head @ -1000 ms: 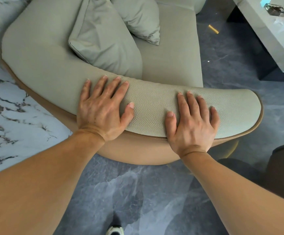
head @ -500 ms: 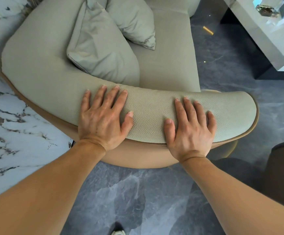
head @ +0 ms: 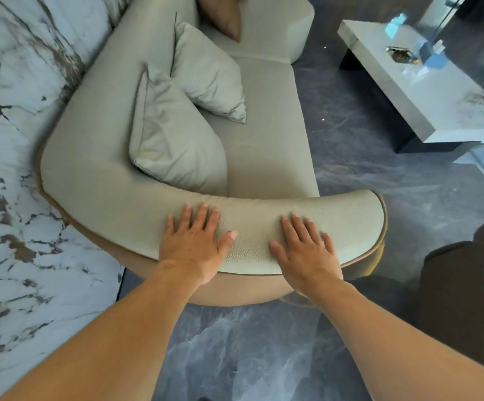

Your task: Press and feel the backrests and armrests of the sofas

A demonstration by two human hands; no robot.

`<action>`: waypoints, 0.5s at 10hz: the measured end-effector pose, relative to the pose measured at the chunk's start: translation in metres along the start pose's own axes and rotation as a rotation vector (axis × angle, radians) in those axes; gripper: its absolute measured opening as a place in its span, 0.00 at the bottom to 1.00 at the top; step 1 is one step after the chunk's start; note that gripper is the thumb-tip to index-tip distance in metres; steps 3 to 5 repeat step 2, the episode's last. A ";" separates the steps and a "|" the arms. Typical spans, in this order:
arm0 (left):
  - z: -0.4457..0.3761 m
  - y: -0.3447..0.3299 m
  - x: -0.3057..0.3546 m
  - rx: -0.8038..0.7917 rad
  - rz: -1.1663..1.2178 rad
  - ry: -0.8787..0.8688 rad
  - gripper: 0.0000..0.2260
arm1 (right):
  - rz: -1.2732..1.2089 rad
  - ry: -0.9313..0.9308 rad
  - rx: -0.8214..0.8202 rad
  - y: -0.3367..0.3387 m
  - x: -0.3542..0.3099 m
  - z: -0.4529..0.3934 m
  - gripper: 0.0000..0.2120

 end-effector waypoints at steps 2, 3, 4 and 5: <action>0.027 0.064 0.015 -0.126 -0.068 0.062 0.33 | -0.087 -0.084 -0.160 0.062 0.011 0.023 0.34; 0.027 0.064 0.015 -0.126 -0.068 0.062 0.33 | -0.087 -0.084 -0.160 0.062 0.011 0.023 0.34; 0.027 0.064 0.015 -0.126 -0.068 0.062 0.33 | -0.087 -0.084 -0.160 0.062 0.011 0.023 0.34; 0.027 0.064 0.015 -0.126 -0.068 0.062 0.33 | -0.087 -0.084 -0.160 0.062 0.011 0.023 0.34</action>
Point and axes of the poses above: each hand's wrist, its own z-axis away from the middle knuckle, its own y-axis out of the back of the hand, x = y × z, the point moved 1 cm from there along -z, towards the middle knuckle, and after that the axes turned 13 degrees about z, right-handed, at the moved point
